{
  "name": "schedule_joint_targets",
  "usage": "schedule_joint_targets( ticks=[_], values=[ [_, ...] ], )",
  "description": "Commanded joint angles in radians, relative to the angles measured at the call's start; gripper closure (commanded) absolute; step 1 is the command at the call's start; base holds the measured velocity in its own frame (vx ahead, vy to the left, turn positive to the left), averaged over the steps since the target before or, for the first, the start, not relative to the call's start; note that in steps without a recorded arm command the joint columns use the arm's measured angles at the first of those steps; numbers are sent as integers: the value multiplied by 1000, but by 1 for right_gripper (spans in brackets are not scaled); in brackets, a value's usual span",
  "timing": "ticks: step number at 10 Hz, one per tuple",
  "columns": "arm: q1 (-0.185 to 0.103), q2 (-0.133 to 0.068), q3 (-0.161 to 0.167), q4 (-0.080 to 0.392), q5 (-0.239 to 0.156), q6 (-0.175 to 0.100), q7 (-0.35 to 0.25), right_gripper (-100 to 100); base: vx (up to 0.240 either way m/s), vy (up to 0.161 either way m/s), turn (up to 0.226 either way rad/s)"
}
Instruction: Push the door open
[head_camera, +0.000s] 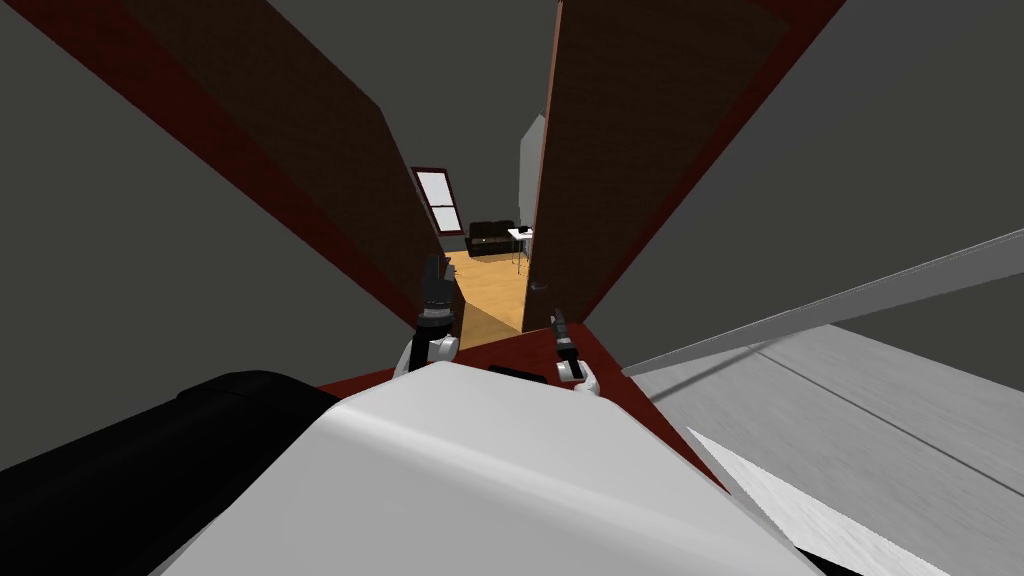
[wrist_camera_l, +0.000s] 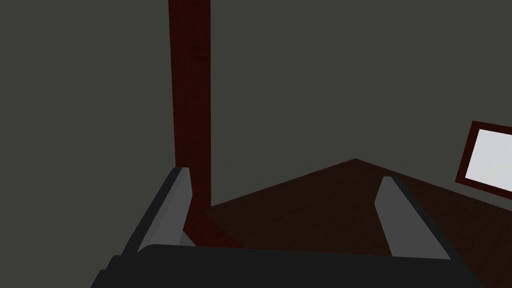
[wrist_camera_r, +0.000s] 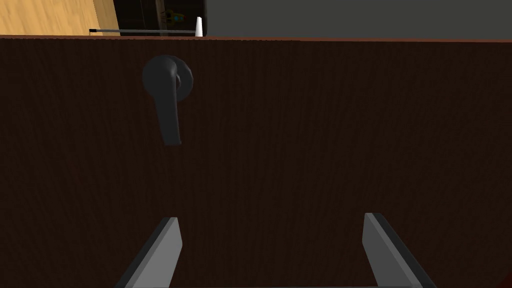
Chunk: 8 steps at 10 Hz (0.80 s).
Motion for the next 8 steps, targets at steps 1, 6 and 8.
schedule_joint_targets(
  ticks=[1,6,8],
  values=[
    [-22,2,1,50,8,-11,-6,-100,96,-59,33],
    [-63,8,6,148,27,-25,-22,-100,61,-45,26],
    [-72,10,8,169,31,-28,-25,-100,46,-38,13]
  ],
)
